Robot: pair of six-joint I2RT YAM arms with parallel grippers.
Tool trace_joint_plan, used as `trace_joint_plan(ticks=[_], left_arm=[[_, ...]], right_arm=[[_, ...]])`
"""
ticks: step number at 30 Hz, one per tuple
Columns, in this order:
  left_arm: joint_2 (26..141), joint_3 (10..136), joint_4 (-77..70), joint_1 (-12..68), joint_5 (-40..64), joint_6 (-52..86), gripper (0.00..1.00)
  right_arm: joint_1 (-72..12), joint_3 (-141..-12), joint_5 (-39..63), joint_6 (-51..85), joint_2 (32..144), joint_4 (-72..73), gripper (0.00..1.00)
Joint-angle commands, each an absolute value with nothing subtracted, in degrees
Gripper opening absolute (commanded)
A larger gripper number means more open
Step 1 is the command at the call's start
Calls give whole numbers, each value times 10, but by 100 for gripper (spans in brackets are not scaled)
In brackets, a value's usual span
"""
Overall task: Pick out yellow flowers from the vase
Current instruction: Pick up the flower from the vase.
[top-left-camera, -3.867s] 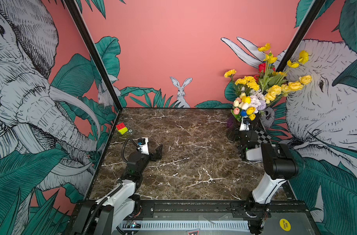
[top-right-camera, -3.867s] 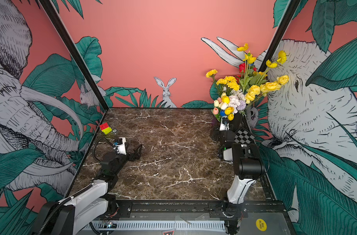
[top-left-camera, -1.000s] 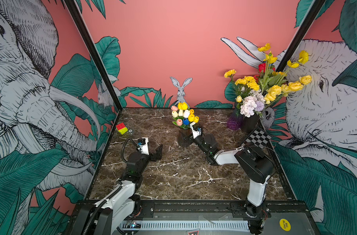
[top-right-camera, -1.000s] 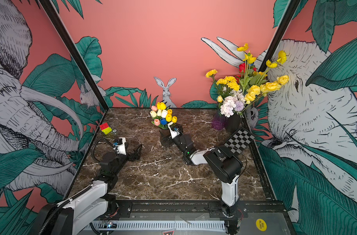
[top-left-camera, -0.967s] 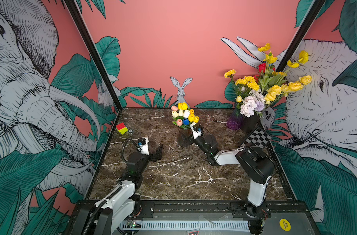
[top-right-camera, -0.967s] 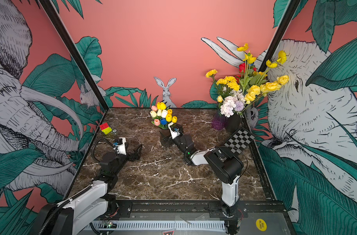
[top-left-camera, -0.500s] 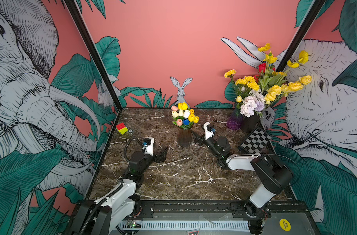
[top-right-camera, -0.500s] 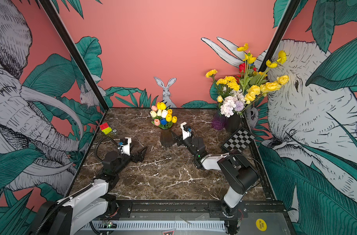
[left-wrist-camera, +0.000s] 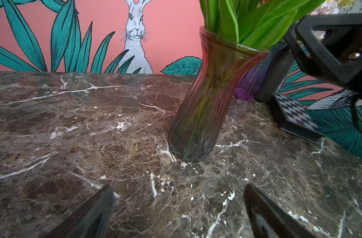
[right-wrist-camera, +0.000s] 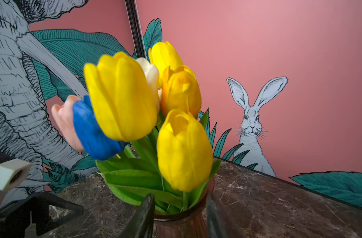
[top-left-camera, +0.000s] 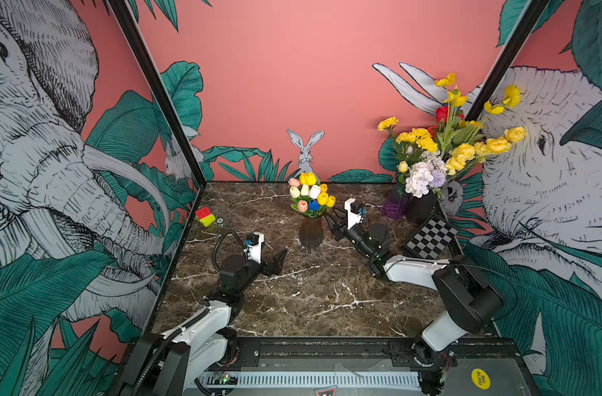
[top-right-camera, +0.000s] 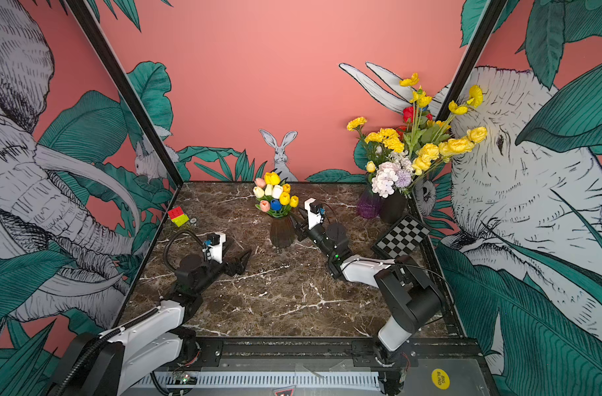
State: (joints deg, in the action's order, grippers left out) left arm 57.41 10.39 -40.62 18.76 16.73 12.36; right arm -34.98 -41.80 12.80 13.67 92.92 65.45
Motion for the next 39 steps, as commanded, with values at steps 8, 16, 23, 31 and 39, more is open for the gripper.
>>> trace_joint_plan(ticks=[8,16,23,31,39], left_arm=[[564,120,-413,192,171,114,99],[563,120,-412,192,172,113,99],[559,122,-407,193,171,113,99],[554,123,-400,193,169,112,99],[553,124,-396,194,167,114,99]], right_arm=[[-350,-449,143,163,954,665,27],[-351,-460,147,169,960,660,19],[-350,-470,147,170,963,652,14],[-350,-473,144,176,961,645,10],[-350,-463,128,178,923,627,3]])
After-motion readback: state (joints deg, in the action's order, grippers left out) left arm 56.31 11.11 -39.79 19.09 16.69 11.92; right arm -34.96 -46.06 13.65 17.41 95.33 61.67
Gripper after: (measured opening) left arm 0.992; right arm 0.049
